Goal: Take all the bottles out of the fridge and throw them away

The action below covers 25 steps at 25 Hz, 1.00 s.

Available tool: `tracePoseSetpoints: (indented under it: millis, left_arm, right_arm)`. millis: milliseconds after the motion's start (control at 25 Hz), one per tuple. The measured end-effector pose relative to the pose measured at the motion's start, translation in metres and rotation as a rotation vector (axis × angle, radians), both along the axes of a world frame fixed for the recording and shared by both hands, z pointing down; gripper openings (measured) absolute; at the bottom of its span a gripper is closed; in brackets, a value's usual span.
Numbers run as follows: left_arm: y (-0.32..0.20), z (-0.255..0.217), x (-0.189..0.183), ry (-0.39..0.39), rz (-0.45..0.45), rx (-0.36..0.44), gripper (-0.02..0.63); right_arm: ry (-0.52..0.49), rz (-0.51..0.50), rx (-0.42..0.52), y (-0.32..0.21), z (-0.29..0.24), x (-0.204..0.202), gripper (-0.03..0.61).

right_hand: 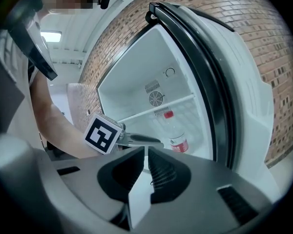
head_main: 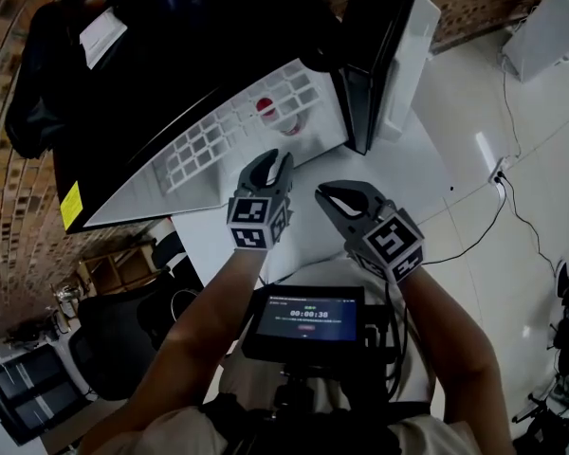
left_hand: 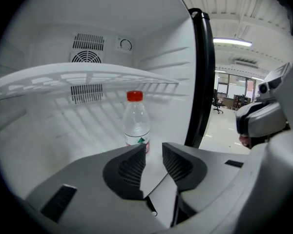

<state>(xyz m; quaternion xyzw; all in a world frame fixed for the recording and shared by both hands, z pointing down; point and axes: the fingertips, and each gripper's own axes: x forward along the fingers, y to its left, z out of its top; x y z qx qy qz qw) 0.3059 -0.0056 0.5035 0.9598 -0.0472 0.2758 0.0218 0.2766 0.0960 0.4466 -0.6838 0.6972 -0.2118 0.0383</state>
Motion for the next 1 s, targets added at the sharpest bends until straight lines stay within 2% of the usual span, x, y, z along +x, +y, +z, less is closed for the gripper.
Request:
tracePoseSetpoints:
  millis: [320, 520, 680, 840, 1000]
  left_arm:
    - [-0.025, 0.023, 0.020, -0.016, -0.057, -0.016, 0.246]
    - [-0.035, 0.023, 0.041, 0.009, -0.079, 0.007, 0.288]
    - [-0.040, 0.029, 0.049, 0.012, -0.081, 0.032, 0.356]
    - [-0.047, 0.035, 0.061, 0.008, -0.085, 0.051, 0.385]
    - [-0.057, 0.042, 0.073, -0.005, -0.088, 0.079, 0.387]
  right_arm:
    - [-0.022, 0.016, -0.016, 0.001, 0.004, 0.011, 0.008]
    - [-0.028, 0.020, -0.022, 0.003, 0.007, 0.017, 0.008]
    - [-0.032, 0.017, -0.035, 0.005, 0.010, 0.019, 0.008]
    - [-0.030, 0.008, -0.041, 0.006, 0.012, 0.021, 0.008]
    - [-0.033, 0.002, -0.051, 0.007, 0.015, 0.022, 0.008]
